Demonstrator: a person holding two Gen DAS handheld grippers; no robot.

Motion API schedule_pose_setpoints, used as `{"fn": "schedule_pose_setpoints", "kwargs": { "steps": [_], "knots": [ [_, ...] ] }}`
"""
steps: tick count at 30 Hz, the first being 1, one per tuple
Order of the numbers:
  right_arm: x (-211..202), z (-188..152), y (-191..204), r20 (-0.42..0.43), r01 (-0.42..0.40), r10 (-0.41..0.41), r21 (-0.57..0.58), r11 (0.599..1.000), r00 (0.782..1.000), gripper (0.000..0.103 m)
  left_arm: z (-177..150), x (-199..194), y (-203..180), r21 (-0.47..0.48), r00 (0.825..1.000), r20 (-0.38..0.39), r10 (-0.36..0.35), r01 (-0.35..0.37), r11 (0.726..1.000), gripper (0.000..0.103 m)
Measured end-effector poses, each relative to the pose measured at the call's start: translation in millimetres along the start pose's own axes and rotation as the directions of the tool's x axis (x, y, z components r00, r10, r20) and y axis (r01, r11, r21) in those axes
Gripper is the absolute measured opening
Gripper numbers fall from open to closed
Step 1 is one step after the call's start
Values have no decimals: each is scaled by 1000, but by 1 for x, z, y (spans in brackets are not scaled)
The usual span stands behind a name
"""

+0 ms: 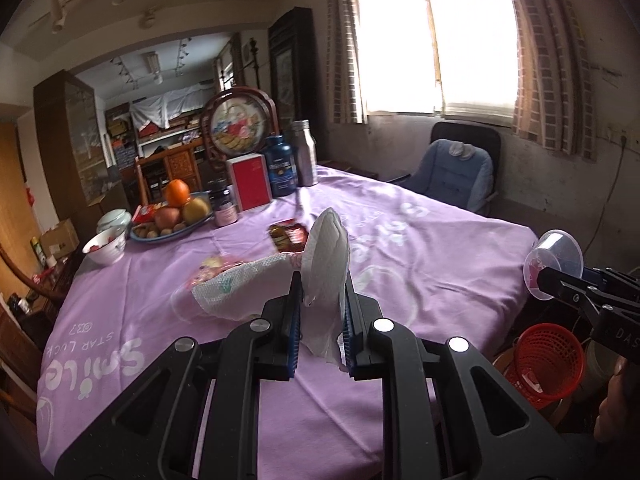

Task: Collect trash
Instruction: 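Carry tissue and cup to the red wastebasket and open both tools to drop them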

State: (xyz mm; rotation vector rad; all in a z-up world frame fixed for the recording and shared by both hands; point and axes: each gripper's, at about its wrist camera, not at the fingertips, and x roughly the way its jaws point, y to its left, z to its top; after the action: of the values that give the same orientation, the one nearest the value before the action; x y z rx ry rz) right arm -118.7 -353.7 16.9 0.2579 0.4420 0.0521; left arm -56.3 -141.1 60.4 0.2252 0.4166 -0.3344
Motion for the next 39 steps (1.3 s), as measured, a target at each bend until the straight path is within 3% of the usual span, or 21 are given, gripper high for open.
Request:
{"fn": "schedule_pose_setpoints", "kwargs": {
  "steps": [9,17,25,30,33,34,35,39],
  "knots": [
    [-21,-11,-53,15,91,-93,80,993,996,39,9,18,-62,82,994,-10,-105,106,991,20],
    [-34,-25,-117,-9,205,-206,167,964,978,39,13,48,-134,150,970,-71,-235,243,958,20],
    [-42,-55,-188,-106,338,-321,253,907,941,39,10,72,-201,193,918,-156,-365,391,900,20],
    [-36,-85,-229,-213,421,-370,295,858,904,39,5,83,-236,199,880,-220,-421,463,863,20],
    [-27,-100,-244,-270,426,-350,311,850,897,40,-1,91,-254,208,860,-260,-439,494,844,20],
    [-21,-105,-247,-295,430,-345,304,850,891,47,-3,95,-262,214,853,-276,-443,504,837,20],
    [-13,-110,-250,-326,437,-341,292,850,882,62,-5,98,-267,218,847,-289,-446,512,831,20],
    [-8,-122,-258,-336,459,-359,292,839,871,67,-14,111,-291,235,821,-341,-457,545,805,20]
  ]
}}
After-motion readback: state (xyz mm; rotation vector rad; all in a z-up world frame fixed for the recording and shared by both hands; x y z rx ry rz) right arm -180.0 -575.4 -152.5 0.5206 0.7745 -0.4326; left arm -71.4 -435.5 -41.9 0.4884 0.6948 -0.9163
